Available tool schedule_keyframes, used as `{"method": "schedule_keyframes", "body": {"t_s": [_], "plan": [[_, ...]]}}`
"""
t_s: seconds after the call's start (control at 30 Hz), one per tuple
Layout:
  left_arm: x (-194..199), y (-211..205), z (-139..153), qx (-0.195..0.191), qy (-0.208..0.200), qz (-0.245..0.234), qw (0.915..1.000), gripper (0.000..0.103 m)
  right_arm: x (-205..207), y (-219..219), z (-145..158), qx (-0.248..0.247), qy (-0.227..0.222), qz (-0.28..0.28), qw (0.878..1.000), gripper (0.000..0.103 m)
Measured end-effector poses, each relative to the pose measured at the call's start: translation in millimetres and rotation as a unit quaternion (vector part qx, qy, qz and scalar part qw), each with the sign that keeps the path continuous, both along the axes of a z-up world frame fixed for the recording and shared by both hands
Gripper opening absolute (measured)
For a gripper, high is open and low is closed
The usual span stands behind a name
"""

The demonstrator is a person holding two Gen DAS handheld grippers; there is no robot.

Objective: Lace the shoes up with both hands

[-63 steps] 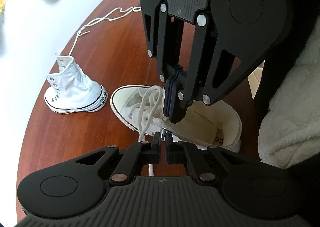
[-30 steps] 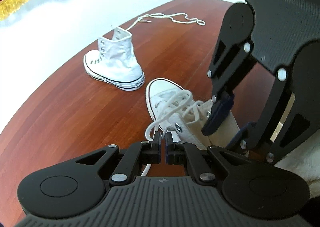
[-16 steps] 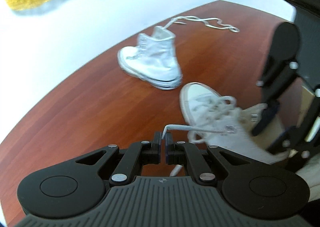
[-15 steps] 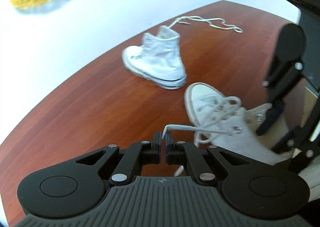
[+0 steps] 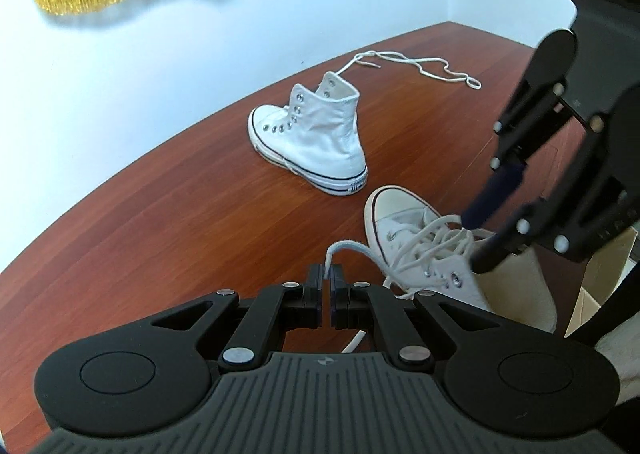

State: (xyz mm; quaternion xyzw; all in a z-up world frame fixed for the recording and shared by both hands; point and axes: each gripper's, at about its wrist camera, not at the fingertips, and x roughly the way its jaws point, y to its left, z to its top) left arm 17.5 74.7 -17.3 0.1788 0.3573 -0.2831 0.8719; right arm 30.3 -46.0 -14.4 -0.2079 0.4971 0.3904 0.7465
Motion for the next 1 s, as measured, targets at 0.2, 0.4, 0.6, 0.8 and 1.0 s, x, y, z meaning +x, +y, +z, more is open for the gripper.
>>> {"method": "schedule_keyframes", "body": {"t_s": [0.2,0.4,0.6,0.8,1.0], "plan": [[0,-3,3,-0.004,-0.005,0.000,1.0000,0.004,8,13,10,0.023,0.001,-0.003,1.000,0.028],[-3,-4,7,-0.009,-0.016,-0.001,0.9998,0.004,17,29,-1,0.023,0.010,0.002,1.000,0.015],[-7,-4,11,-0.013,-0.020,0.003,0.9997,0.004,22,33,-17,0.015,0.016,0.004,1.000,0.007],[-10,-3,11,-0.021,-0.005,0.000,0.9998,0.005,26,29,-15,0.032,0.015,0.000,0.999,0.002],[-9,-6,5,-0.053,0.048,-0.017,0.9973,0.018,28,20,-1,0.066,0.012,-0.012,0.998,0.002]]}}
